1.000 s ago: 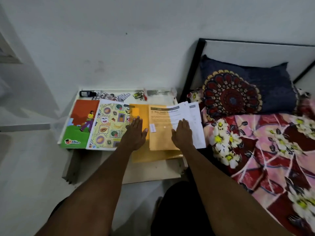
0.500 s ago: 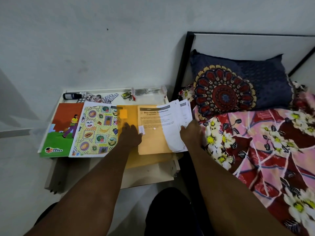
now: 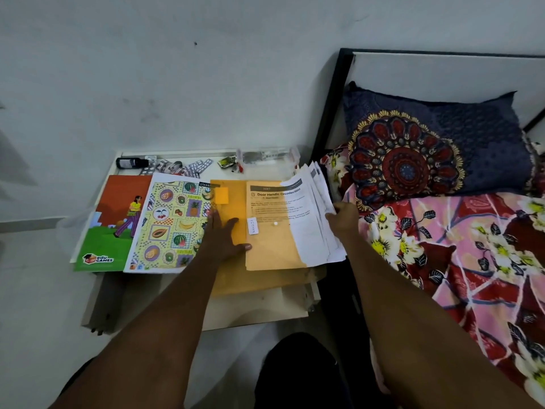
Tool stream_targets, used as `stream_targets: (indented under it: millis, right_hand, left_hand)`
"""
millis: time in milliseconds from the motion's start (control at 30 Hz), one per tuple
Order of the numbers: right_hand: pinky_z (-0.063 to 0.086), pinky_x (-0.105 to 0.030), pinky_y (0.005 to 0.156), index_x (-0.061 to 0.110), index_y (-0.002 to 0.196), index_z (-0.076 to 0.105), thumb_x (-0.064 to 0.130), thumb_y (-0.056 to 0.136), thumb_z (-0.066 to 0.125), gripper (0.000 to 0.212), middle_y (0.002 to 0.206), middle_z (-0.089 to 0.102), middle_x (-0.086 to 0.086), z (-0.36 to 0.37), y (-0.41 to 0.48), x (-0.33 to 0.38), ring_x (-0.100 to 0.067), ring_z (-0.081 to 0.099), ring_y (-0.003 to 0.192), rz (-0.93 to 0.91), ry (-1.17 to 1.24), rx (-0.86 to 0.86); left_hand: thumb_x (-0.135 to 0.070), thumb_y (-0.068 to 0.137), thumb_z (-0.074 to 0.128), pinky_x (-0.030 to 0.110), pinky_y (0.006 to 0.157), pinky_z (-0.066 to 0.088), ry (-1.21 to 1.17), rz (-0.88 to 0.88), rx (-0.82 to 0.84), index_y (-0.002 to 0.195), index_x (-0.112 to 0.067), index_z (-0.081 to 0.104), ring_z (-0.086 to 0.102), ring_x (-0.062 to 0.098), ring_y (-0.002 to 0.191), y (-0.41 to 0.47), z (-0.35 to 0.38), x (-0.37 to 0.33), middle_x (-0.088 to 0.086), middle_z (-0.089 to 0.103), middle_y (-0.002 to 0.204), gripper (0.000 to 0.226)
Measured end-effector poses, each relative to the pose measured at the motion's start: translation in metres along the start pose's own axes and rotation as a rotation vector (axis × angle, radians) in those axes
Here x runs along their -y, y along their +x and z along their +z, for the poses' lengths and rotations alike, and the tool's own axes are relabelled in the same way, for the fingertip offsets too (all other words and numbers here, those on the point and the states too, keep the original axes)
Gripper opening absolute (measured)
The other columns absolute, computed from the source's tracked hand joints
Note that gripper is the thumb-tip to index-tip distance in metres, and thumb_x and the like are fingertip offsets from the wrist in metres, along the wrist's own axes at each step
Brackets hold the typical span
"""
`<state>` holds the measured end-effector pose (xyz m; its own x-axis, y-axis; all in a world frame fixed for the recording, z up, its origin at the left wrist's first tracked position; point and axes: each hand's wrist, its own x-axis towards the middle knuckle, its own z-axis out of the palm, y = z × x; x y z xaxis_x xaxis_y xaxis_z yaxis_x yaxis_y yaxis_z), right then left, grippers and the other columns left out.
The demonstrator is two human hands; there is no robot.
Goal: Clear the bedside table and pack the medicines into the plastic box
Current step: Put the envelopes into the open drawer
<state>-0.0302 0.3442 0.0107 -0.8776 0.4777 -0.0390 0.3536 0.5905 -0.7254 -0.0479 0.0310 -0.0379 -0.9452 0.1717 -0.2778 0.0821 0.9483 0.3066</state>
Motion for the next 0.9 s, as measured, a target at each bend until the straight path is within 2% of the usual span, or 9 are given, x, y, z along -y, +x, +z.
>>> stream_targets:
  millis: [100, 200, 267, 333, 367, 500, 667, 800, 900]
  right_hand:
    - [0.029, -0.024, 0.057, 0.004, 0.062, 0.06, 0.0, 0.086, 0.069, 0.026, 0.062, 0.049, -0.008, 0.011, -0.005, 0.009, -0.017, 0.046, 0.064, -0.045, -0.032, 0.019]
    - [0.032, -0.022, 0.051, 0.008, 0.067, 0.063, 0.0, 0.088, 0.065, 0.022, 0.058, 0.05, -0.002, 0.02, -0.009, 0.016, -0.018, 0.05, 0.064, -0.027, -0.122, 0.034]
    - [0.048, -0.026, 0.073, 0.0, 0.084, 0.067, 0.006, 0.089, 0.064, 0.009, 0.08, 0.064, -0.015, 0.021, -0.006, 0.02, -0.026, 0.061, 0.084, 0.01, -0.116, 0.005]
    - [0.053, -0.04, 0.097, -0.01, 0.108, 0.068, 0.012, 0.093, 0.063, 0.026, 0.112, 0.069, -0.022, 0.019, 0.0, 0.023, -0.033, 0.064, 0.111, 0.061, -0.056, -0.044]
    - [0.052, -0.044, 0.1, -0.009, 0.115, 0.067, 0.009, 0.094, 0.06, 0.029, 0.121, 0.067, -0.022, 0.017, 0.002, 0.025, -0.035, 0.062, 0.117, 0.079, -0.027, -0.062]
    - [0.055, -0.044, 0.097, -0.004, 0.116, 0.07, -0.009, 0.088, 0.05, 0.035, 0.121, 0.069, -0.021, 0.018, 0.004, 0.031, -0.036, 0.064, 0.114, 0.064, -0.023, -0.111]
    - [0.057, -0.041, 0.093, -0.007, 0.116, 0.069, -0.013, 0.089, 0.051, 0.033, 0.117, 0.07, -0.023, 0.03, 0.002, 0.041, -0.037, 0.067, 0.109, 0.056, -0.045, -0.09]
    - [0.057, -0.038, 0.084, -0.009, 0.109, 0.072, -0.004, 0.095, 0.052, 0.025, 0.109, 0.072, -0.024, 0.032, 0.007, 0.04, -0.036, 0.068, 0.1, 0.098, 0.027, -0.074]
    - [0.041, -0.027, 0.07, -0.011, 0.094, 0.07, 0.011, 0.1, 0.053, 0.028, 0.087, 0.066, -0.019, 0.036, 0.006, 0.04, -0.028, 0.061, 0.083, 0.115, 0.033, -0.039]
  left_hand:
    - [-0.068, 0.078, 0.071, 0.056, 0.126, 0.008, -0.013, -0.004, 0.02, 0.161, -0.025, 0.019, -0.016, 0.04, 0.155, 0.0, -0.002, 0.0, 0.021, -0.014, 0.168, 0.106]
    - [-0.068, 0.077, 0.072, 0.056, 0.126, 0.009, -0.014, 0.003, 0.034, 0.161, -0.024, 0.018, -0.016, 0.039, 0.155, 0.0, -0.005, 0.003, 0.021, -0.014, 0.168, 0.11]
    - [-0.068, 0.076, 0.072, 0.055, 0.126, 0.009, -0.011, 0.014, 0.036, 0.161, -0.023, 0.018, -0.015, 0.039, 0.155, -0.001, -0.006, 0.007, 0.02, -0.014, 0.168, 0.11]
    - [-0.068, 0.076, 0.072, 0.055, 0.126, 0.008, -0.018, 0.022, 0.037, 0.161, -0.022, 0.018, -0.015, 0.038, 0.155, -0.002, -0.006, 0.008, 0.02, -0.014, 0.168, 0.111]
    - [-0.068, 0.076, 0.072, 0.054, 0.127, 0.008, -0.021, 0.024, 0.035, 0.161, -0.023, 0.017, -0.015, 0.038, 0.155, -0.001, -0.006, 0.009, 0.02, -0.014, 0.168, 0.111]
    - [-0.069, 0.076, 0.072, 0.054, 0.127, 0.007, -0.018, 0.031, 0.032, 0.161, -0.023, 0.017, -0.016, 0.037, 0.155, 0.001, -0.004, 0.011, 0.019, -0.014, 0.168, 0.111]
    - [-0.069, 0.075, 0.072, 0.053, 0.127, 0.005, -0.02, 0.039, 0.035, 0.161, -0.023, 0.017, -0.018, 0.036, 0.155, 0.004, -0.002, 0.013, 0.018, -0.014, 0.168, 0.112]
    - [-0.069, 0.075, 0.073, 0.054, 0.127, 0.006, -0.032, 0.042, 0.035, 0.161, -0.023, 0.017, -0.016, 0.036, 0.155, 0.004, -0.002, 0.015, 0.018, -0.013, 0.169, 0.112]
    - [-0.069, 0.074, 0.073, 0.055, 0.127, 0.007, -0.046, 0.049, 0.027, 0.161, -0.023, 0.018, -0.015, 0.036, 0.156, 0.004, -0.002, 0.015, 0.017, -0.011, 0.169, 0.112]
